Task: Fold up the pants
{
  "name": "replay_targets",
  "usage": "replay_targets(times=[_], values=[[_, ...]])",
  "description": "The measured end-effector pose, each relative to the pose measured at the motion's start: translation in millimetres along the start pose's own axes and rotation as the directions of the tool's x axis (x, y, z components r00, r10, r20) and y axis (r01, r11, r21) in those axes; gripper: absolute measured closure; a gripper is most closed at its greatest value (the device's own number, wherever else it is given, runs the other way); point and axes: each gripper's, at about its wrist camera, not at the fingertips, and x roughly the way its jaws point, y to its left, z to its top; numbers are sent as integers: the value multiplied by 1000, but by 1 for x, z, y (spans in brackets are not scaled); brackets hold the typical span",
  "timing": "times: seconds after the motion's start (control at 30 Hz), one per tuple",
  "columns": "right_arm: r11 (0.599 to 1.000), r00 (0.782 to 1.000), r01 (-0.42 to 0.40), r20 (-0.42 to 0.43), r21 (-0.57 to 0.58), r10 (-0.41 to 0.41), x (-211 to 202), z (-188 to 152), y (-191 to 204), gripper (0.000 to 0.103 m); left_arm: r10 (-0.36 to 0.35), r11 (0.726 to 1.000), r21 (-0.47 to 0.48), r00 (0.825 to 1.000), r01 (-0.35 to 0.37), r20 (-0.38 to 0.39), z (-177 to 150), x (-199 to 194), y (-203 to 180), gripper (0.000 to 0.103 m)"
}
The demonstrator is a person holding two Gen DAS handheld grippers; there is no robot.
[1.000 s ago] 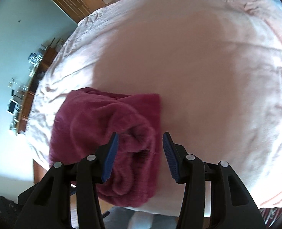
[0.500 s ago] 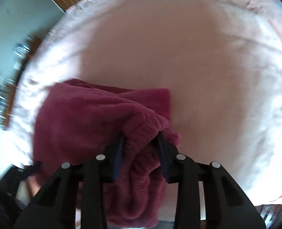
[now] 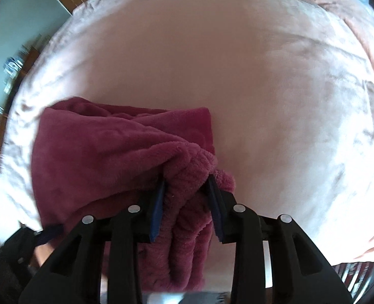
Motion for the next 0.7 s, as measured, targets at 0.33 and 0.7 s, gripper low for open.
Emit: replay_targets(times=[0.33, 0.7], values=[[999, 1000, -19, 7, 28, 19, -41, -63, 13, 55, -83, 995, -47, 996, 85, 43, 4, -33, 26, 47], [981, 981, 179, -92, 75, -171, 3, -107, 1, 55, -79, 997, 0, 997, 79, 9, 6, -22, 52, 47]])
